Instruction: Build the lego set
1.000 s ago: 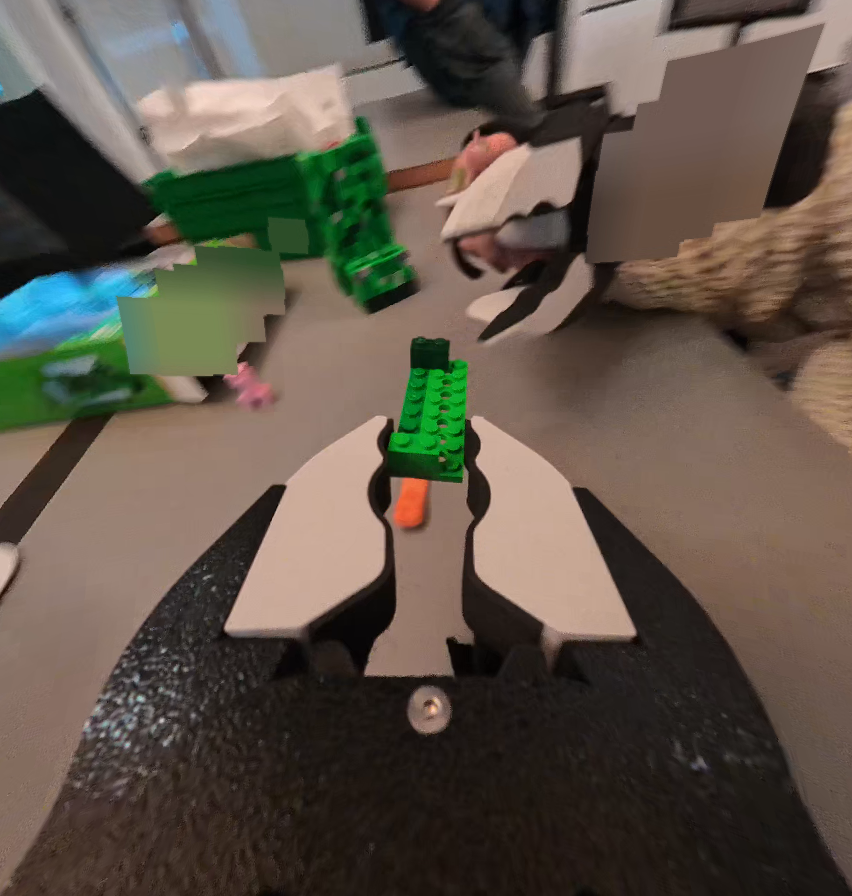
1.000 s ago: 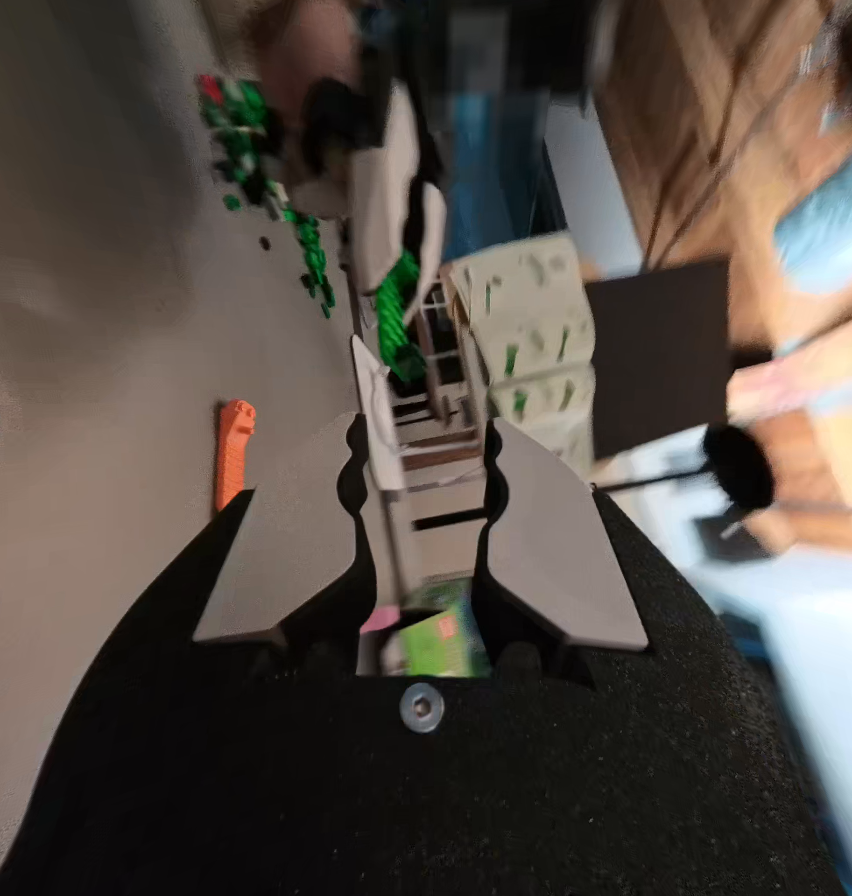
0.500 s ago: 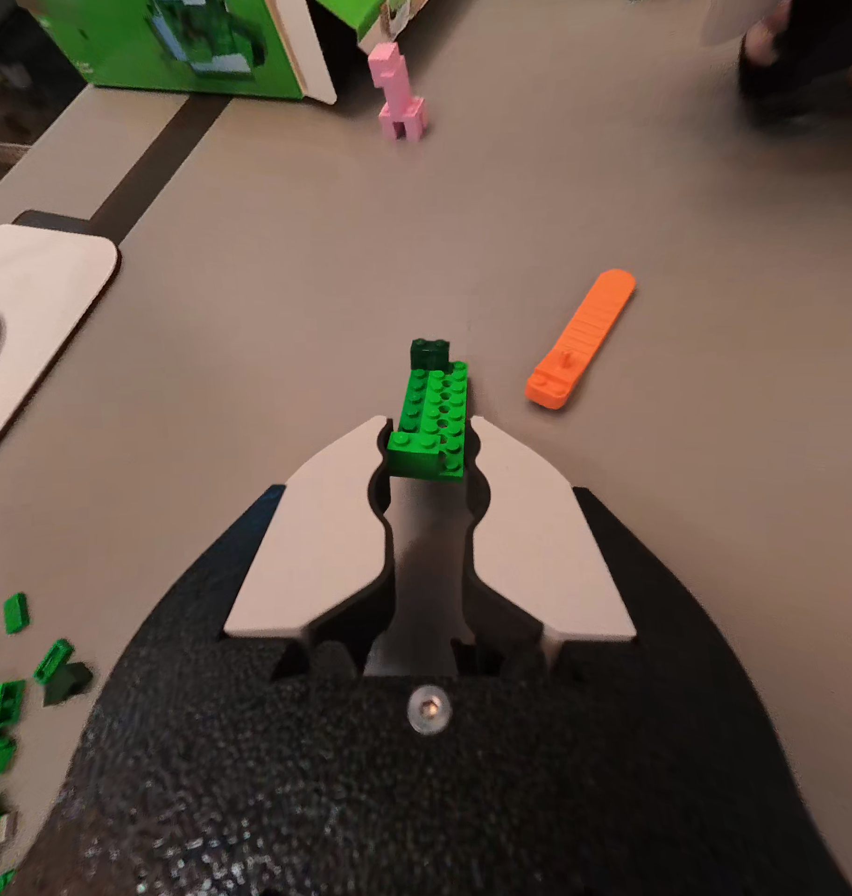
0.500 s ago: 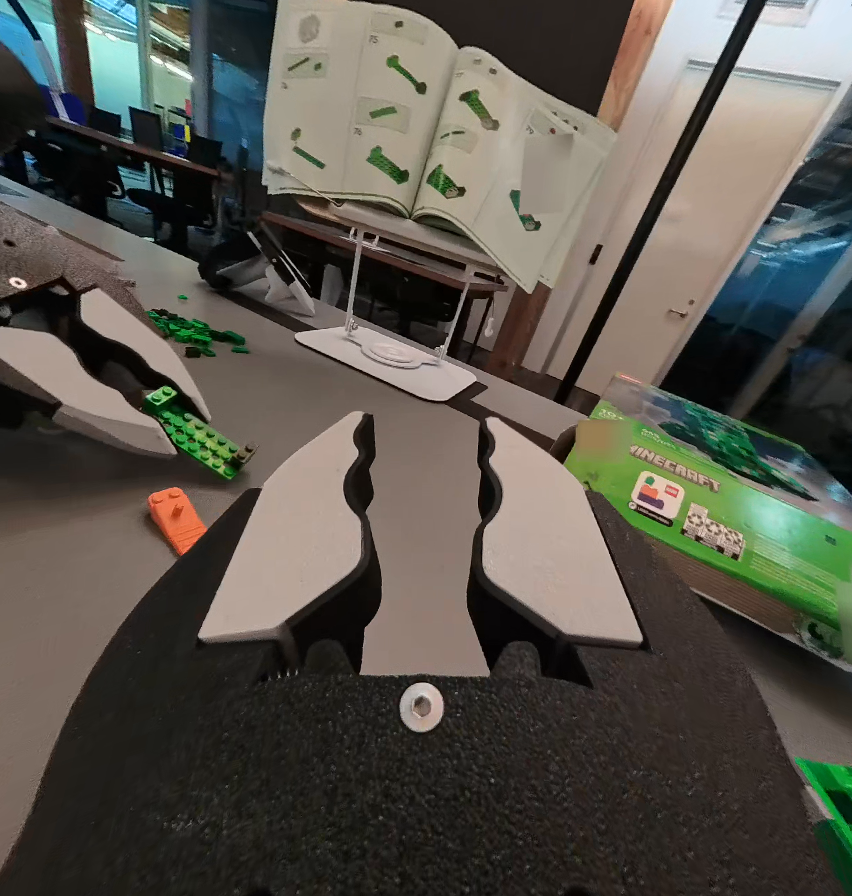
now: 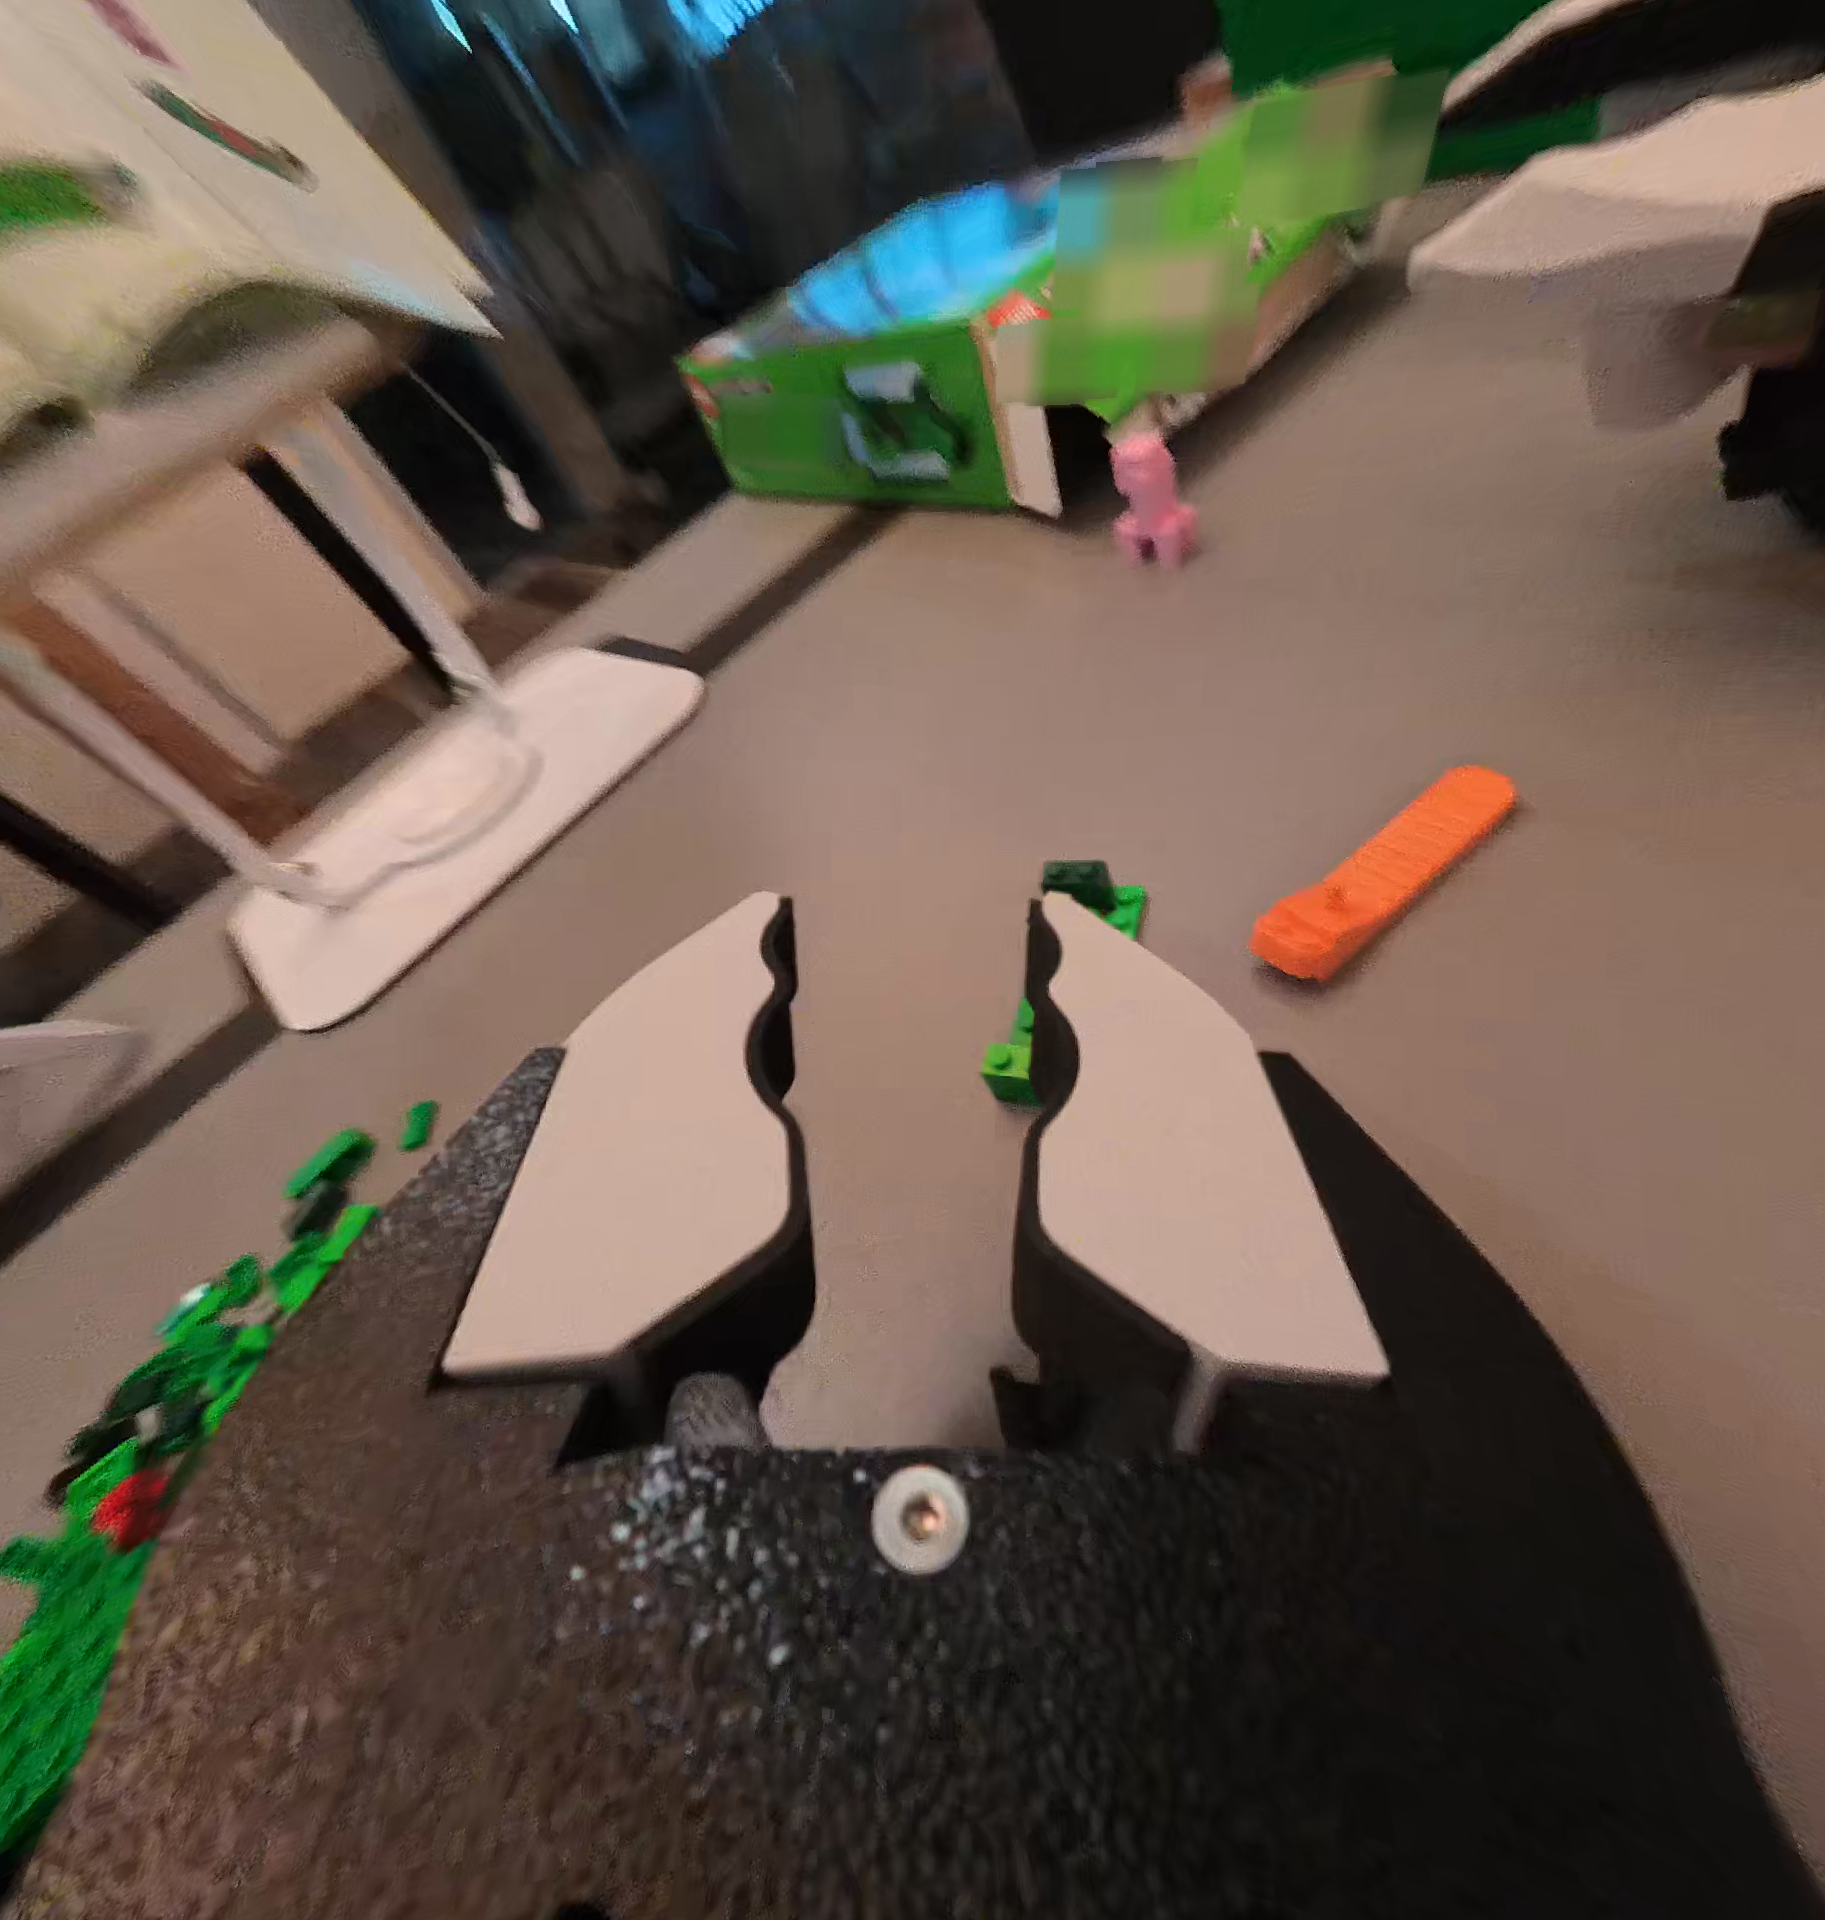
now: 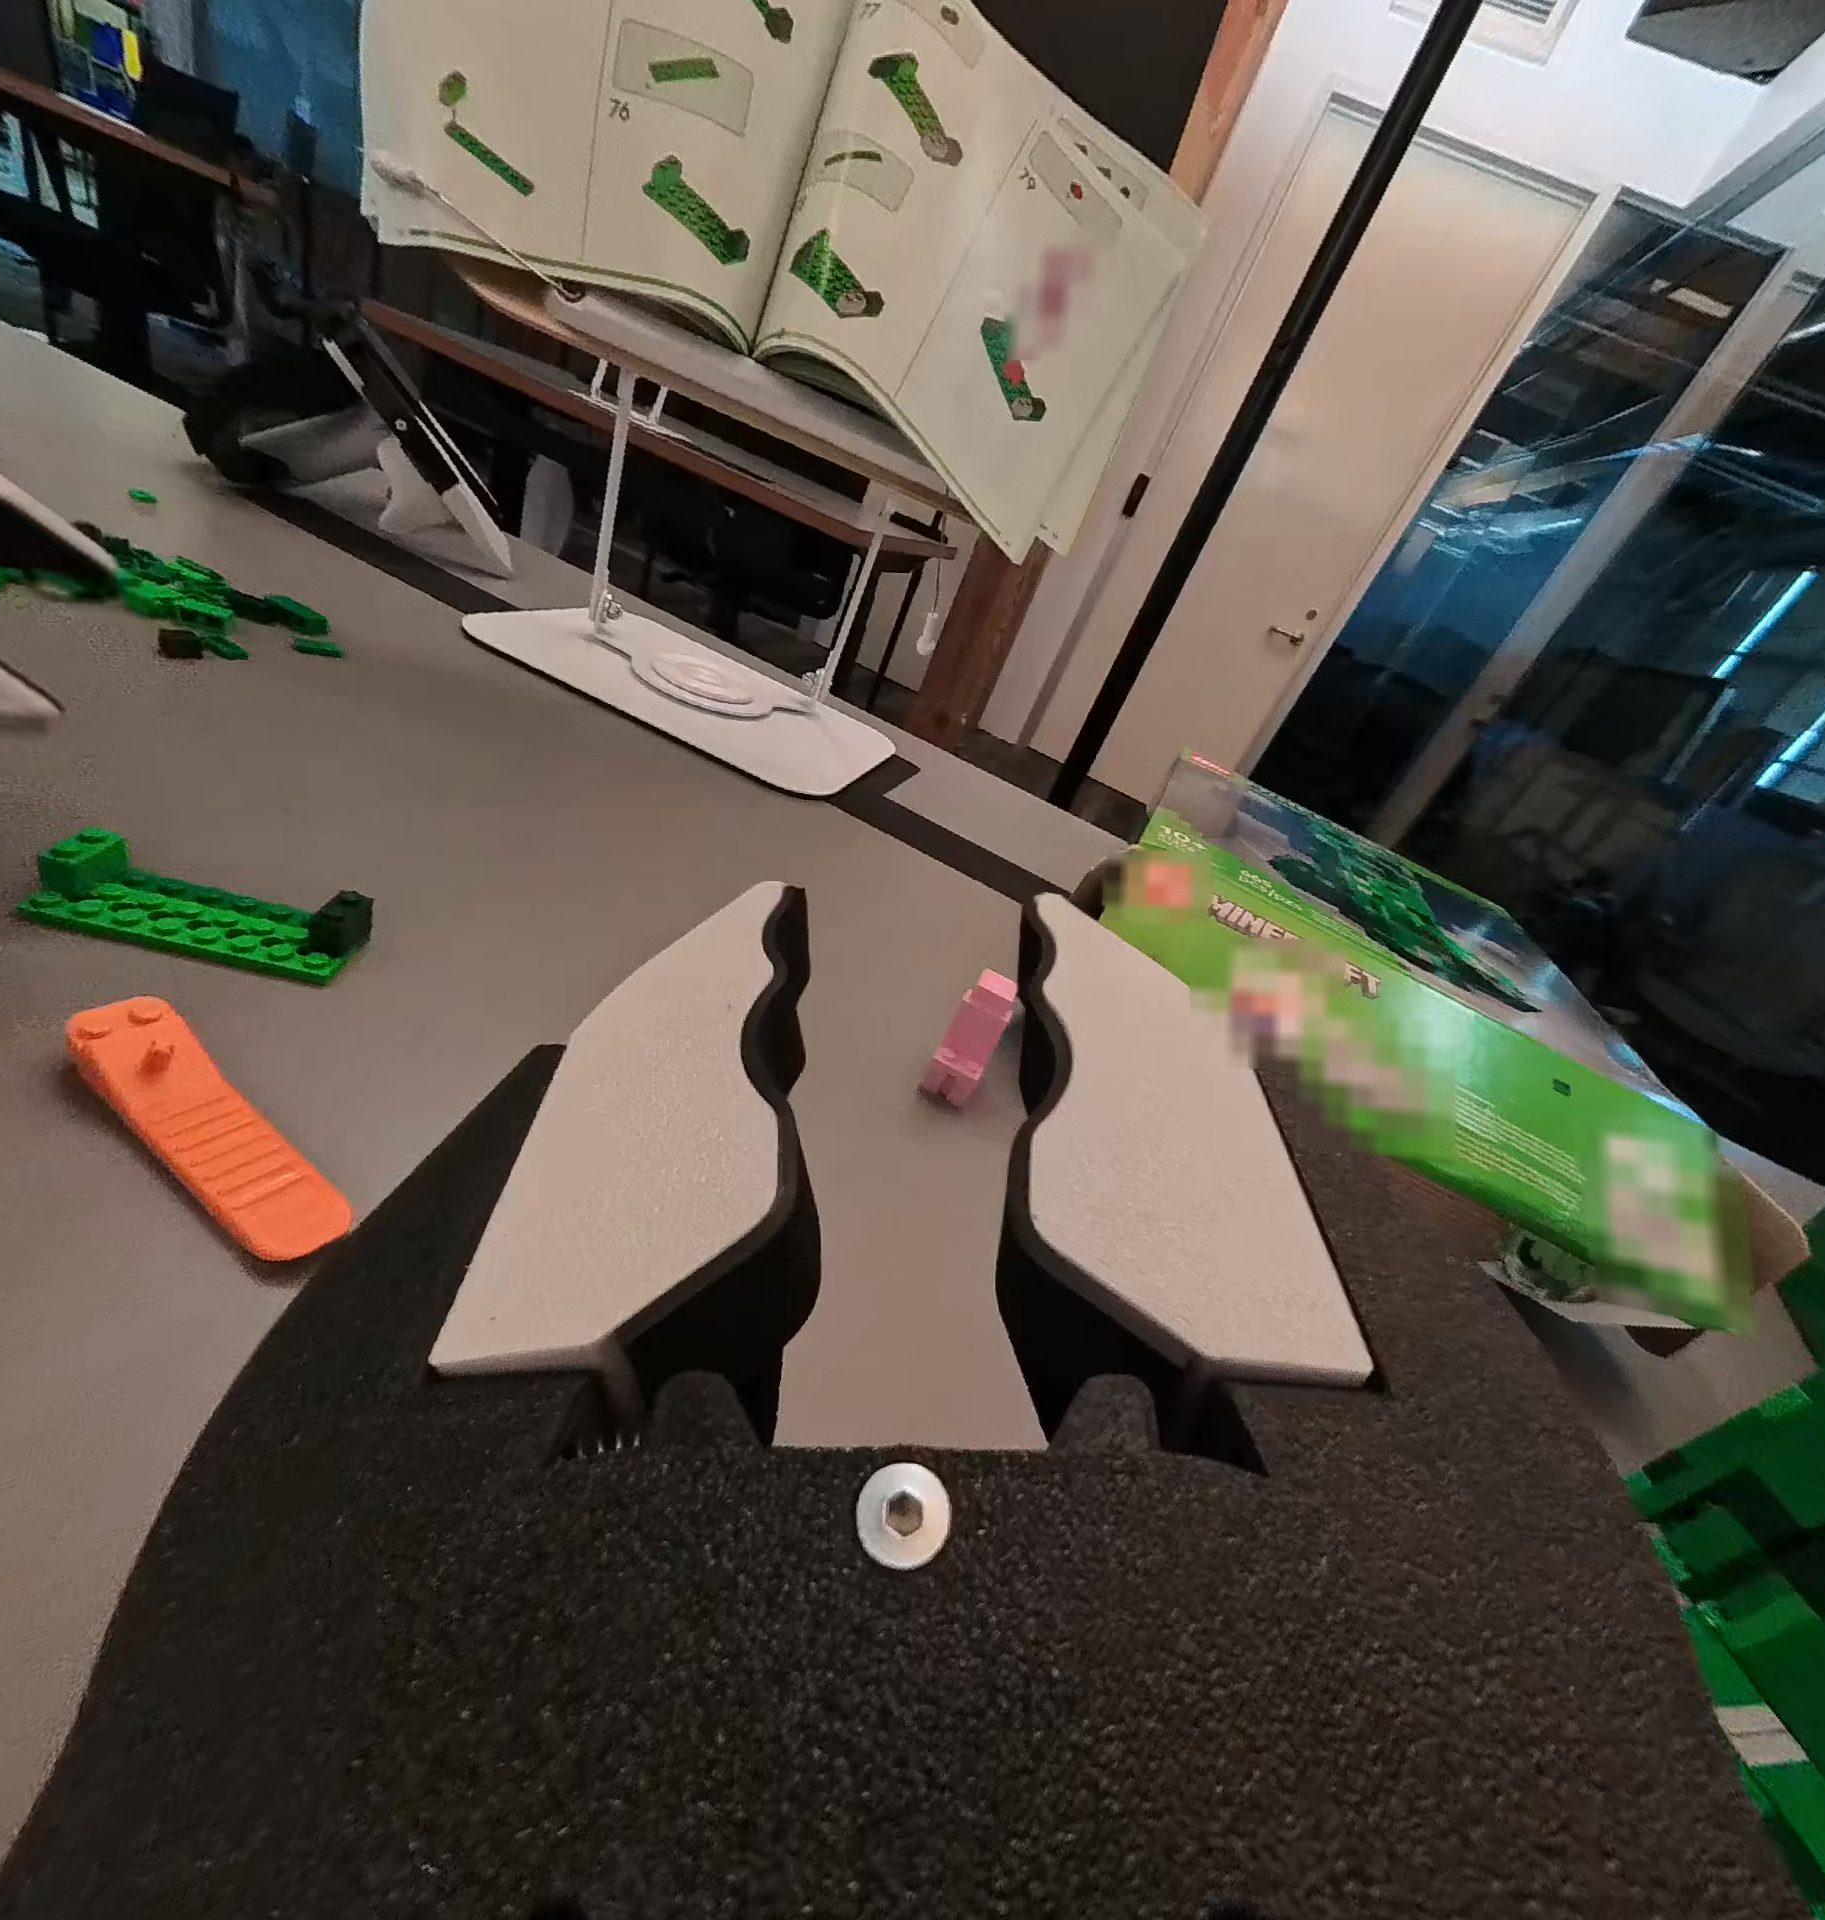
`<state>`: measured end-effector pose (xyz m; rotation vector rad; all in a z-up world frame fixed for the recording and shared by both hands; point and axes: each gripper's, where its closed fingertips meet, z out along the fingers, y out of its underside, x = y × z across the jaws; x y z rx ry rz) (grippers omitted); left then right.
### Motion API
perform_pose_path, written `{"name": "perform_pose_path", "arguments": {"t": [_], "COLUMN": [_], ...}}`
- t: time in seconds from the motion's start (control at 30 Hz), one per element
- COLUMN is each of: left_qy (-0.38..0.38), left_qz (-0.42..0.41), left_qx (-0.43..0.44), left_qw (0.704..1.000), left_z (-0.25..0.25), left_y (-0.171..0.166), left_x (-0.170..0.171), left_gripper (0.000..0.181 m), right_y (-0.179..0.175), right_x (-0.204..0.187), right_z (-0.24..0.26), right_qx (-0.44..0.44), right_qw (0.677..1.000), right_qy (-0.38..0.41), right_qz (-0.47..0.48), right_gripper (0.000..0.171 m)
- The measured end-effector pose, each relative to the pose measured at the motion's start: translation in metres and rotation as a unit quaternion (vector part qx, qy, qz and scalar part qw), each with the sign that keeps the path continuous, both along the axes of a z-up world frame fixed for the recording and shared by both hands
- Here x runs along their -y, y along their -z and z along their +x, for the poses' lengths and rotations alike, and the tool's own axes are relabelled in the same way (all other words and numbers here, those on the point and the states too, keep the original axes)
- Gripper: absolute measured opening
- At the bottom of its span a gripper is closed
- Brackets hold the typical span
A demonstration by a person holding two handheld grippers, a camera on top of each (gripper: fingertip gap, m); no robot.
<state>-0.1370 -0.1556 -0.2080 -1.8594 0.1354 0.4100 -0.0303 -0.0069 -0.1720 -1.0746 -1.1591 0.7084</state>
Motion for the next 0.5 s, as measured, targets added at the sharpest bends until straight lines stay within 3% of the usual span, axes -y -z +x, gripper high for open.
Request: {"name": "perform_pose_path", "arguments": {"t": [0.1, 0.23, 0.37, 0.5], "left_qy": [-0.046, -0.063, -0.003, 0.053], "left_qz": [0.053, 0.059, 0.062, 0.07], "left_qx": [-0.036, -0.145, -0.183, -0.143], "left_qw": [0.997, 0.986, 0.981, 0.986], "left_z": [-0.002, -0.001, 0.019, 0.044], "left_y": [-0.013, -0.019, -0.026, -0.021], "left_x": [0.011, 0.021, 0.028, 0.024], "left_gripper": [0.039, 0.034, 0.036, 0.035], "right_y": [0.001, 0.004, -0.005, -0.011], "right_x": [-0.003, 0.002, 0.012, 0.012], "right_z": [-0.001, -0.004, -0.002, 0.003], "right_qx": [0.004, 0.018, -0.005, -0.015], "right_qw": [1.0, 0.999, 0.998, 0.997], "right_qy": [0.005, 0.007, 0.0, 0.017], "right_qz": [0.0, 0.027, 0.058, 0.075], "right_gripper": [0.038, 0.039, 0.039, 0.039]}}
